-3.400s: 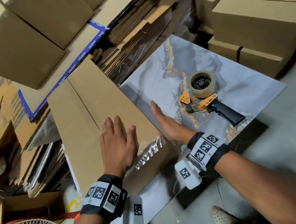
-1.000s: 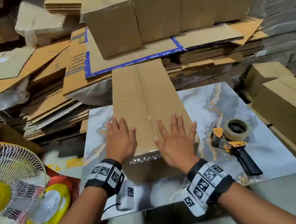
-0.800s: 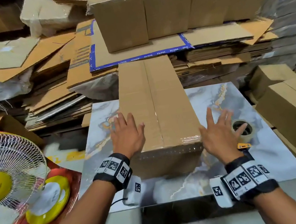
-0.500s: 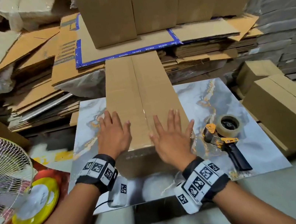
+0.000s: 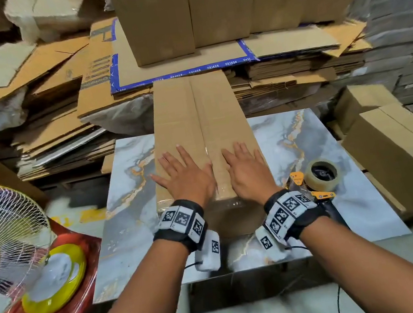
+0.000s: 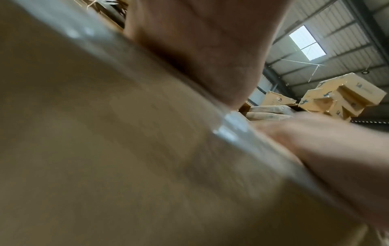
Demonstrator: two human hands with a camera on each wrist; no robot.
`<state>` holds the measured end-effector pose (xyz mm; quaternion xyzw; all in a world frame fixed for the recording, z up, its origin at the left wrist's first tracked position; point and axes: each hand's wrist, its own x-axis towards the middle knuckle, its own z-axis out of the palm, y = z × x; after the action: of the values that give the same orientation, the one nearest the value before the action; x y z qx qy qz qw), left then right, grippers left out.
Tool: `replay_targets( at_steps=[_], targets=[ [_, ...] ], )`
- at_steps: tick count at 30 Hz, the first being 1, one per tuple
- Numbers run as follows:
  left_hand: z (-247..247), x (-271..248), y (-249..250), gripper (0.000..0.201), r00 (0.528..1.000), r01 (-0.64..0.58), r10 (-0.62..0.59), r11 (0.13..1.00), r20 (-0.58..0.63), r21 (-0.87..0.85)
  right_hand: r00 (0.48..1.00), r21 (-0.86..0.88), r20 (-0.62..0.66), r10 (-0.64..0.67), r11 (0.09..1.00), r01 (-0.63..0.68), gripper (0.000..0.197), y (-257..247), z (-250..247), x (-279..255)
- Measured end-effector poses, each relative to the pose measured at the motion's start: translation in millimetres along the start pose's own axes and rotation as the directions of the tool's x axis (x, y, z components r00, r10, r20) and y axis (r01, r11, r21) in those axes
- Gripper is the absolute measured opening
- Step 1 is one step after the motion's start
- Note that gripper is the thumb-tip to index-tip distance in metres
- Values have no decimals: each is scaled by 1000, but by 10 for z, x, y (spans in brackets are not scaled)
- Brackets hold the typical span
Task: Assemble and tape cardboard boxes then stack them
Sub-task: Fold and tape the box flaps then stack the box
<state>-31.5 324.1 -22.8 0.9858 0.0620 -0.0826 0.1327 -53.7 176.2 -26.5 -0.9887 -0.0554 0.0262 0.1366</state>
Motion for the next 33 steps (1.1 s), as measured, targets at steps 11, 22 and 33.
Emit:
replay_targets(
  at_steps=[11,22,33],
  targets=[
    [-152,167,-775,88,908,-415,418,903,-7,108,999,-2,-31,-32,999,32,52,59,37,-7],
    [20,-45,-109,80,993,-76,75,997,-93,2,998,9,-56,-3,1000,4,51,77,68,-13],
    [-187,143,-1218,39,903,-419,230,664,-364,-619,998,1,-56,-31,1000,31,53,174,66,-18]
  ],
)
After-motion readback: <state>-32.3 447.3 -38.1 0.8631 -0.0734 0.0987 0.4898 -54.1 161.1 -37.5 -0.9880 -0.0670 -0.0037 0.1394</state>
